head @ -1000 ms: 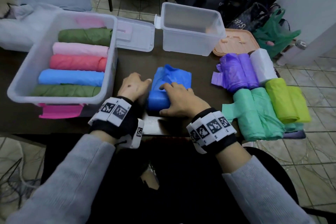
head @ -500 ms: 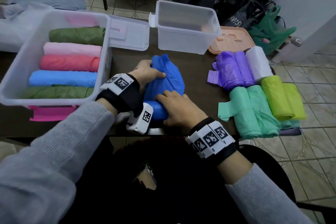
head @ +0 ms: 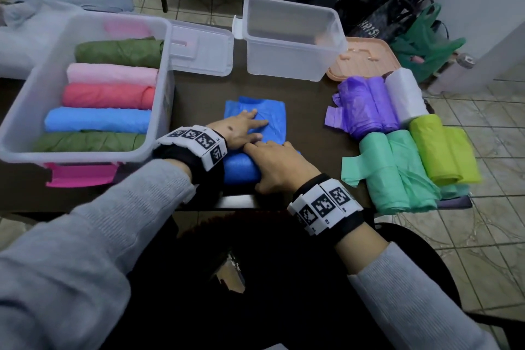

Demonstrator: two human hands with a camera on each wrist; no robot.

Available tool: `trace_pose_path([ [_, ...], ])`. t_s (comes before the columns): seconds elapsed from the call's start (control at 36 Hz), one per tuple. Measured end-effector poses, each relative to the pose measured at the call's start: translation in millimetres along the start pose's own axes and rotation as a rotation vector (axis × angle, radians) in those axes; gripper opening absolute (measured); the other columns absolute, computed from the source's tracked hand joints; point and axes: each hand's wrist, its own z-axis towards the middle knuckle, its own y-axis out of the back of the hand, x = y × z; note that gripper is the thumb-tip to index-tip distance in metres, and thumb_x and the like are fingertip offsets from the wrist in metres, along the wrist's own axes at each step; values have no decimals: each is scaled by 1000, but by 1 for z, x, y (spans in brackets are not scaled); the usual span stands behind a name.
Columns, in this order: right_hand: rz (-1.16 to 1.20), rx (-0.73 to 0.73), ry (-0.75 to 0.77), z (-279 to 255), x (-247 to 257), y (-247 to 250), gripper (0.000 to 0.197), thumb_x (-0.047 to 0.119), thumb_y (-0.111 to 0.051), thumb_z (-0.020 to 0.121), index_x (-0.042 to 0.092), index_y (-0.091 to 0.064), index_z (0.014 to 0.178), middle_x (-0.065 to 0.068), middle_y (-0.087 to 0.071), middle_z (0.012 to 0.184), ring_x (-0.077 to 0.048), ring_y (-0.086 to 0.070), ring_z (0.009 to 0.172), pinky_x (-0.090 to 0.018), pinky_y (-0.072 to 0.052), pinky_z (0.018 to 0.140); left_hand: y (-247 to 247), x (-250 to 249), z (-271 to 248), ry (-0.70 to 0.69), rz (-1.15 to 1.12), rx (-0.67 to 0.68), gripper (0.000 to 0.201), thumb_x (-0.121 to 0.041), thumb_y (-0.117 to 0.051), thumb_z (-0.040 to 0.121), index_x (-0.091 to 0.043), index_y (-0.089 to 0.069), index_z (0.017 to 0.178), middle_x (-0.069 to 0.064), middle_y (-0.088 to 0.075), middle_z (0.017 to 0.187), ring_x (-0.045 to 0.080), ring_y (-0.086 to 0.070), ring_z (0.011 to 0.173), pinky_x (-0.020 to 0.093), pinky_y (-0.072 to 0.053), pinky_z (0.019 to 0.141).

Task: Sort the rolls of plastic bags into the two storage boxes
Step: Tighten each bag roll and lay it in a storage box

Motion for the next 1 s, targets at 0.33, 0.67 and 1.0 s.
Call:
trace_pose_path([
  [0.33, 62, 54, -17, 0, 6, 7, 50, 19, -62, 79, 12, -43, 124, -7, -54, 125, -27, -51, 116, -46, -32, 100, 3, -4, -6, 6, 98, 48, 58, -37, -35, 101, -29, -8, 151, 2, 10, 159, 19, 9, 146, 41, -2, 117],
  [0.67, 148, -51, -40, -8, 5, -2, 53, 17, -63, 78, 6, -35, 122, -11, -53, 116, -30, -52, 106, -42, -36, 89, 3, -4, -7, -1, 39, 29, 60, -25, -43, 100, -29, -12, 150, 1, 7, 159, 18, 9, 146, 42, -3, 118],
  [1.0, 355, -250, -135, -13, -7, -3, 53, 33, -81, 66, 17, -51, 107, -3, -59, 108, -23, -48, 104, -34, -40, 78, 3, -2, -1, -5, -9, 3, 55, -21, -38, 101, -26, -14, 150, 4, 1, 159, 20, 3, 147, 39, -5, 118],
])
